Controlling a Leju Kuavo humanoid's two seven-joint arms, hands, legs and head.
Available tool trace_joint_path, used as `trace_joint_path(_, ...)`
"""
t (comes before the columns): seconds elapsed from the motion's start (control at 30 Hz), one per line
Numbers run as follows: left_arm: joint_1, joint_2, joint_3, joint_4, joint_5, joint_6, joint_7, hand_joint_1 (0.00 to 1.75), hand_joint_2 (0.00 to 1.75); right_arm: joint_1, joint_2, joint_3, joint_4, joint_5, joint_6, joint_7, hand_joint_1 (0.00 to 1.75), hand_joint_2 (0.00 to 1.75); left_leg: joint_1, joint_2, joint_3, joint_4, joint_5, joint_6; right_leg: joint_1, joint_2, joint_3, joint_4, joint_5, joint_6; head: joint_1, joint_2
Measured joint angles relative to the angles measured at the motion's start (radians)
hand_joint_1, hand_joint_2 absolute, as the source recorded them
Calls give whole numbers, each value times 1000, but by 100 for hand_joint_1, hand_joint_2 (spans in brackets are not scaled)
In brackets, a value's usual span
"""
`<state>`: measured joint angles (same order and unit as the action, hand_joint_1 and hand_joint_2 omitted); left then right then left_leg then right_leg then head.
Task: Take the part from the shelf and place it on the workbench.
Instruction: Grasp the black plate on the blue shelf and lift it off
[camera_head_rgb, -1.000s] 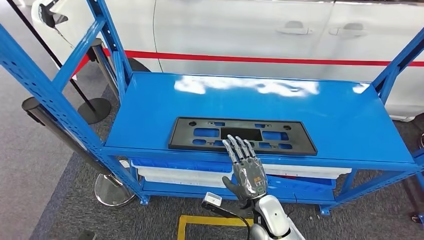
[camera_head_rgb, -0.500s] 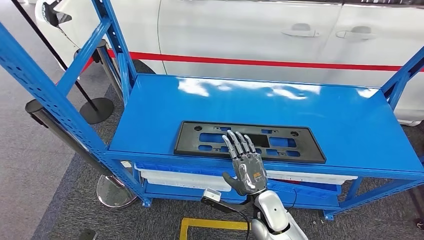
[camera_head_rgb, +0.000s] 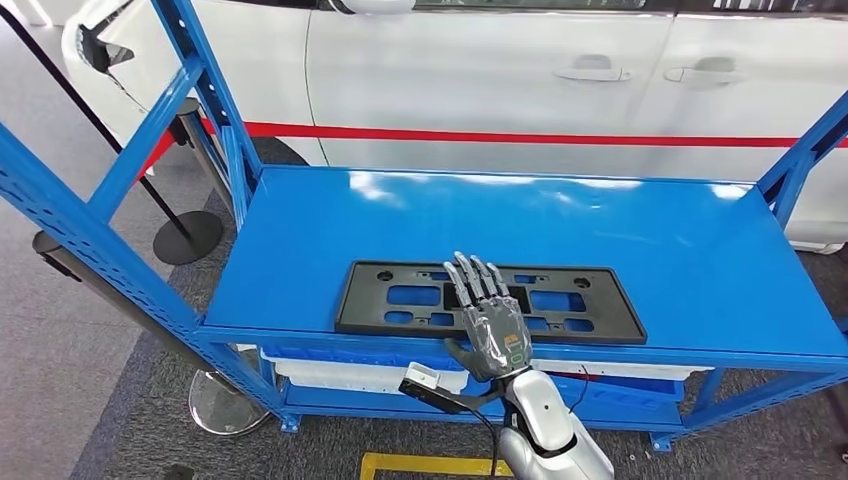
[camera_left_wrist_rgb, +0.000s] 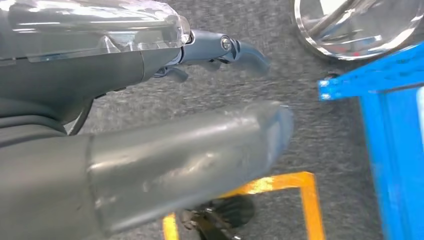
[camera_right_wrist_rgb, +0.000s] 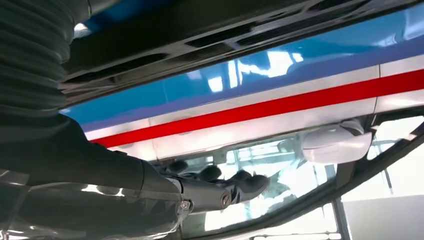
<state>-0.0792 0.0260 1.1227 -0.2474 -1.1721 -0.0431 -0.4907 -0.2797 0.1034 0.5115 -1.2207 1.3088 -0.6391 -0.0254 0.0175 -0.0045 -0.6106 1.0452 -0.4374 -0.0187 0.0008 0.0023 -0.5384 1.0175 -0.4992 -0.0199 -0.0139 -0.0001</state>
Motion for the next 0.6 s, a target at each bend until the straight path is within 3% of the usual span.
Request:
trace_joint_path(0.1,2,0,0,0,-11,7,11,0,0,-14,-3,0,11,36,16,27,131,175,-1,-2,1,-6,-1,23,0,0,-2,3,-7,11,2,0)
trace_joint_path(0.13,1,0,-1,0,-14,9,15,0,0,-22,-6,0,16,52,26,40,164,175,1,-2,2,-8,0,30,-2,0,-9,19,-18,17,3,0)
trace_joint_path(0.2,-1,0,-1,0,-19,11,20,0,0,-43,-14,0,27,87,52,64,173,175,3,0,4,-12,0,40,-6,-1,-54,108,-66,27,6,0)
trace_joint_path(0.27,-3,0,-1,0,-24,12,22,0,0,-61,-26,0,43,122,83,86,175,175,3,0,4,-12,-2,44,-8,-1,-129,240,-115,32,8,0)
trace_joint_path(0.3,-3,0,-1,0,-24,11,24,0,0,-69,-34,0,52,136,102,94,175,175,3,0,5,-12,-3,44,-9,-1,-156,278,-117,33,8,0)
trace_joint_path(0.33,-3,0,-1,0,-25,11,26,0,0,-78,-41,0,61,147,121,101,175,175,3,-1,7,-12,-4,44,-9,-1,-165,281,-100,31,9,0)
trace_joint_path(0.4,-4,1,-1,0,-24,11,27,0,0,-104,-55,1,74,161,156,112,175,175,3,-3,13,-12,-7,41,-8,-1,-128,174,-18,23,9,0)
trace_joint_path(0.47,-6,1,-1,0,-23,11,27,0,0,-133,-67,2,83,165,174,117,175,175,0,-4,16,-12,-11,35,-3,0,-75,51,36,14,9,0)
trace_joint_path(0.5,-6,1,-1,0,-23,11,27,0,0,-144,-71,1,86,166,178,118,175,175,-1,-4,17,-12,-11,30,0,0,-62,19,44,12,9,0)
trace_joint_path(0.6,-6,2,-1,0,-23,11,28,0,0,-160,-79,2,97,167,182,120,175,175,-1,-4,19,-15,-13,14,1,1,-55,0,44,4,9,0)
